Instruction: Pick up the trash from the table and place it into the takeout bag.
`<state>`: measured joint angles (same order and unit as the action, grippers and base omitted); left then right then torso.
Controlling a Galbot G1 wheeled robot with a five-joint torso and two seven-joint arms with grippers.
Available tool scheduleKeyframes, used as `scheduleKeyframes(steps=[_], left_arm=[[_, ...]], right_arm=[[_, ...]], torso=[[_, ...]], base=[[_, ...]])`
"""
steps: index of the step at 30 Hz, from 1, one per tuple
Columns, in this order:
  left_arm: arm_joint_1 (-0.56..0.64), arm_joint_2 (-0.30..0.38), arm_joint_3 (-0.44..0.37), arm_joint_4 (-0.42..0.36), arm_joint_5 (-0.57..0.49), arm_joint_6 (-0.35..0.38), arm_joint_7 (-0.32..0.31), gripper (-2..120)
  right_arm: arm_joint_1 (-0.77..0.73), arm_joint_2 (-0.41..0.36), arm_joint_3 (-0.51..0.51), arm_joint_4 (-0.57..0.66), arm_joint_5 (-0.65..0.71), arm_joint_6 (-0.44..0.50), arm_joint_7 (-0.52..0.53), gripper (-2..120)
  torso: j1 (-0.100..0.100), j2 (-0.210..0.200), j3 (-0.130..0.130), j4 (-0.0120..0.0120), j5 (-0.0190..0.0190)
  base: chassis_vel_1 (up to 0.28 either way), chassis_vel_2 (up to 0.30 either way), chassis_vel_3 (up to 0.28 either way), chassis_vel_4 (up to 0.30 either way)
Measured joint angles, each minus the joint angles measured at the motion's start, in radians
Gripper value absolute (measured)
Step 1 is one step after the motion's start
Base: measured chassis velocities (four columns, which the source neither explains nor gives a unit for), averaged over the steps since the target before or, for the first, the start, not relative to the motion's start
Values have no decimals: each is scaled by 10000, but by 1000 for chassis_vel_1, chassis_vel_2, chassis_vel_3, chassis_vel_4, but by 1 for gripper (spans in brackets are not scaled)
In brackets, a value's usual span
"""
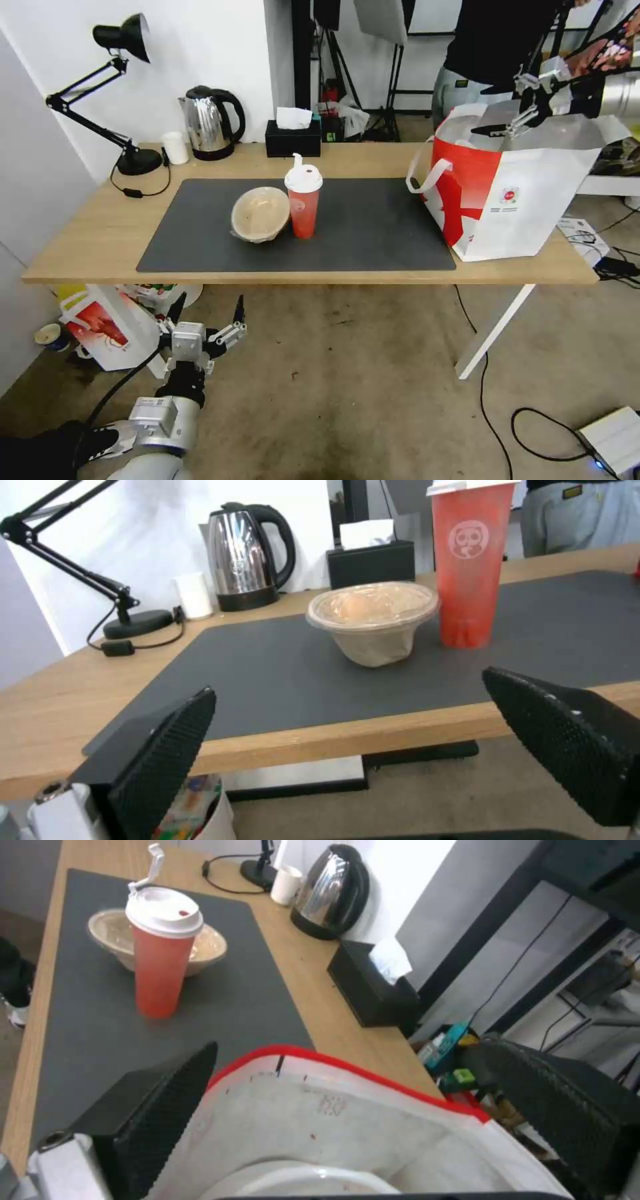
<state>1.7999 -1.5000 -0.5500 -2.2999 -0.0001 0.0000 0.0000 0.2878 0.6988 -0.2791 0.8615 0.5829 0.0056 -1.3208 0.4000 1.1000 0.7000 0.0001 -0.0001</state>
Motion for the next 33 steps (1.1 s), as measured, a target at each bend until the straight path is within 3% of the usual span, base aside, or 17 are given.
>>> scheduleKeyframes(steps=[8, 12, 23, 25, 26, 29, 30, 33], left_arm=[[0, 0, 0, 0, 0, 0, 0, 100], [-1, 0, 0, 0, 0, 0, 0, 100], [0, 0, 0, 0, 0, 0, 0, 100], [0, 0, 0, 0, 0, 0, 0, 100], [0, 0, 0, 0, 0, 0, 0, 100], [-1, 0, 0, 0, 0, 0, 1, 100], [-1, 0, 0, 0, 0, 0, 1, 100], [0, 0, -1, 0, 0, 0, -1, 100]], right_arm=[[-160, -56, 243, 505, 362, -4, 324, 100], [-701, -372, 473, 1556, 1319, -7, 1476, 100], [-1618, -715, 883, 2867, 2653, 85, 3085, 100], [-2269, -812, 1154, 3523, 3291, 363, 4579, 100], [-2269, -812, 1154, 3523, 3291, 363, 4579, 100], [-3928, -857, 2103, 5287, 3792, 819, 7174, 100], [-3928, -857, 2103, 5287, 3792, 819, 7174, 100], [-5257, -859, 2809, 6774, 3862, 1179, 9124, 100]], torso=[[0, 0, 0, 0, 0], [0, 0, 0, -3, 0], [-1, 0, 0, 0, 0], [0, 0, 0, -1, -2], [0, 0, 0, -1, -2], [0, 1, 0, -1, 0], [0, 1, 0, -1, 0], [0, 0, 0, 0, 3]], base=[[0, 0, 0, 0], [0, 0, 0, 0], [0, 0, 0, 0], [0, 0, 0, 0], [0, 0, 0, 0], [0, 0, 0, 0], [0, 0, 0, 0], [0, 0, 0, 0]])
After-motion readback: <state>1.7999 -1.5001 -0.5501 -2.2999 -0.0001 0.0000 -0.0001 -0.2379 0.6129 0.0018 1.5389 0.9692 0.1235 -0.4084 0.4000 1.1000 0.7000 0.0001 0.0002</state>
